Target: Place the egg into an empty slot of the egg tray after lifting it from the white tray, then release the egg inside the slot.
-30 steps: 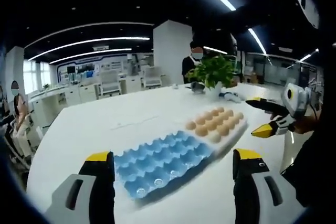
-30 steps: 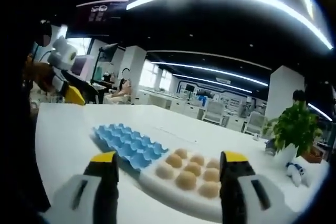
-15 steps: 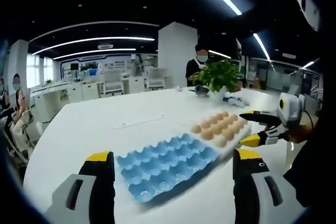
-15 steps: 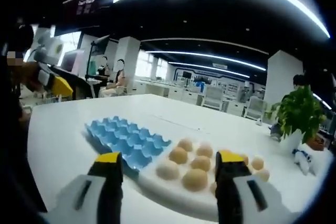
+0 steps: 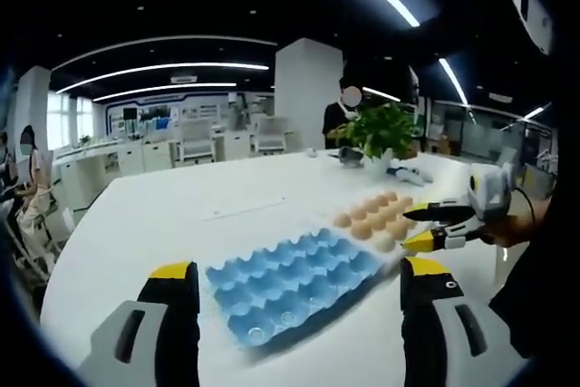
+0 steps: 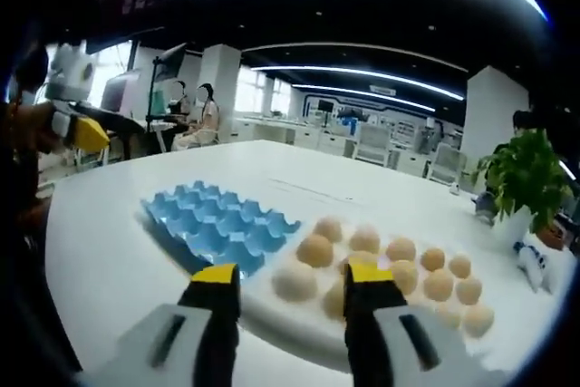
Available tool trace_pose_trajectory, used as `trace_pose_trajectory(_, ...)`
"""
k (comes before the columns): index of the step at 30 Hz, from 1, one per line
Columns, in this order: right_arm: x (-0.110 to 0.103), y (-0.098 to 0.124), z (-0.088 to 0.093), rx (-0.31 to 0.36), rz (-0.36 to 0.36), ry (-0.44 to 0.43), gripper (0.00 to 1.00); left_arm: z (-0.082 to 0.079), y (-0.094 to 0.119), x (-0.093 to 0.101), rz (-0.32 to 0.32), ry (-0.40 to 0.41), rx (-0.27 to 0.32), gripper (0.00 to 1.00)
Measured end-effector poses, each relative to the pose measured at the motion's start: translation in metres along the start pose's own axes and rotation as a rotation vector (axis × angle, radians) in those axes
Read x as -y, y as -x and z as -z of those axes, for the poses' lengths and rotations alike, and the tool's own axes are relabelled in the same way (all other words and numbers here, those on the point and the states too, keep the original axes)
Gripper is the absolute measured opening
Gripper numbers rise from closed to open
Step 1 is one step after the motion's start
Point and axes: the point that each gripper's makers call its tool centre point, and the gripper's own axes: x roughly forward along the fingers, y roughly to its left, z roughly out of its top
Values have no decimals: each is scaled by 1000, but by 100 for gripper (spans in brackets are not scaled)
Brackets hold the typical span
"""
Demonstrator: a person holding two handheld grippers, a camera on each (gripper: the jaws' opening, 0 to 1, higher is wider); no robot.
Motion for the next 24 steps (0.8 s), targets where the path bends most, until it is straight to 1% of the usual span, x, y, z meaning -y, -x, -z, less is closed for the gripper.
trace_pose_trajectory(3,-1,-3,0,-6,0,7,41,1,0,0,0,0,0,92)
trace_pose_trajectory(4,0,-5,0,-11,-1,11,38,1,1,1,5,0,0,91)
trace_pose_trajectory(5,0,-6,0,-18,0,13,34,1,1,1,6,-1,1,91)
trace_pose_trajectory(7,3,-10,5,-60,0,27,29,1,2,-1,4,-2,1,91)
trace_pose_trajectory(10,5,-16,4,-61,-5,23,29,0,2,-2,1,0,5,91)
trace_pose_trajectory(14,6,-21,11,-120,-22,53,27,0,3,-3,0,0,7,91)
trace_pose_trajectory(15,5,-23,17,-155,-33,64,26,0,4,-3,-1,2,8,91)
trace_pose_trajectory(18,3,-26,27,-213,-55,69,26,0,4,-3,3,5,7,90)
trace_pose_trajectory(19,3,-25,31,-248,-65,85,25,0,4,-3,4,4,7,90)
trace_pose_trajectory(20,2,-27,30,-247,-70,104,25,0,5,-2,6,2,8,90)
trace_pose_trajectory(22,1,-28,30,-260,-76,102,25,0,5,-2,8,3,8,89)
trace_pose_trajectory(23,1,-29,30,-263,-80,98,24,0,5,-2,8,3,8,89)
trace_pose_trajectory(24,2,-30,29,-277,-89,72,24,0,5,-2,8,4,10,89)
